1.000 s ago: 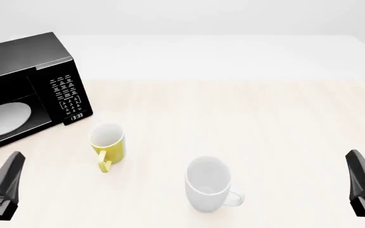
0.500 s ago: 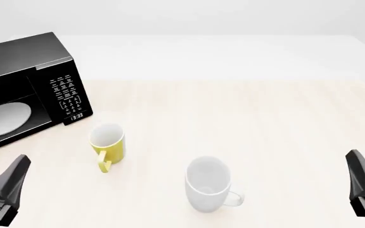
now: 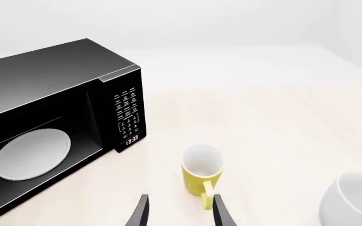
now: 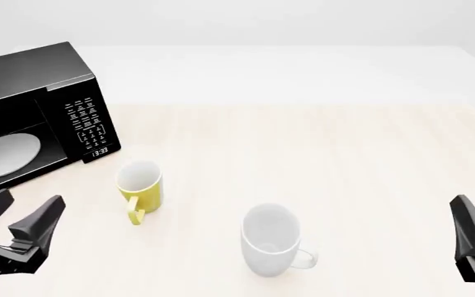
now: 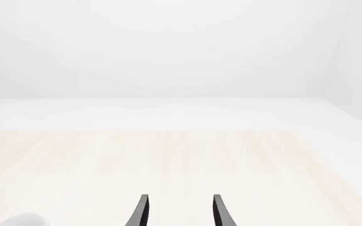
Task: Put the yellow and white mug in the microwave and close it.
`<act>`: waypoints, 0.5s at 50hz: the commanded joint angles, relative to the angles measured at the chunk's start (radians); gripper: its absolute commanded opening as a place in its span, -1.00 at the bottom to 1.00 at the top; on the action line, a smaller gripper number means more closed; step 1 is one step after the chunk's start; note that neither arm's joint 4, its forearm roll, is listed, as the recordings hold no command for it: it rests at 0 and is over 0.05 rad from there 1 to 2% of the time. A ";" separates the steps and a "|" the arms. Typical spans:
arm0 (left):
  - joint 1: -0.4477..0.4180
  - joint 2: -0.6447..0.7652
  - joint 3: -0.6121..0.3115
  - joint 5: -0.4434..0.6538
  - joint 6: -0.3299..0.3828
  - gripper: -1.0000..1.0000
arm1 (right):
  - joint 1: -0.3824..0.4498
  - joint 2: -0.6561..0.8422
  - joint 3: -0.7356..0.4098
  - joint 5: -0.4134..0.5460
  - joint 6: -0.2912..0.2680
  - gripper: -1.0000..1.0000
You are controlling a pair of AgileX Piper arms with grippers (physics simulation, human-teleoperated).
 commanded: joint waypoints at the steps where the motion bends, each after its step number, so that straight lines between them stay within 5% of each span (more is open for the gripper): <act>1: -0.016 0.165 -0.012 -0.105 -0.031 1.00 | 0.000 0.000 0.000 0.000 0.000 1.00; 25: -0.041 0.431 -0.022 -0.249 -0.099 1.00 | 0.000 0.000 0.000 0.000 0.000 1.00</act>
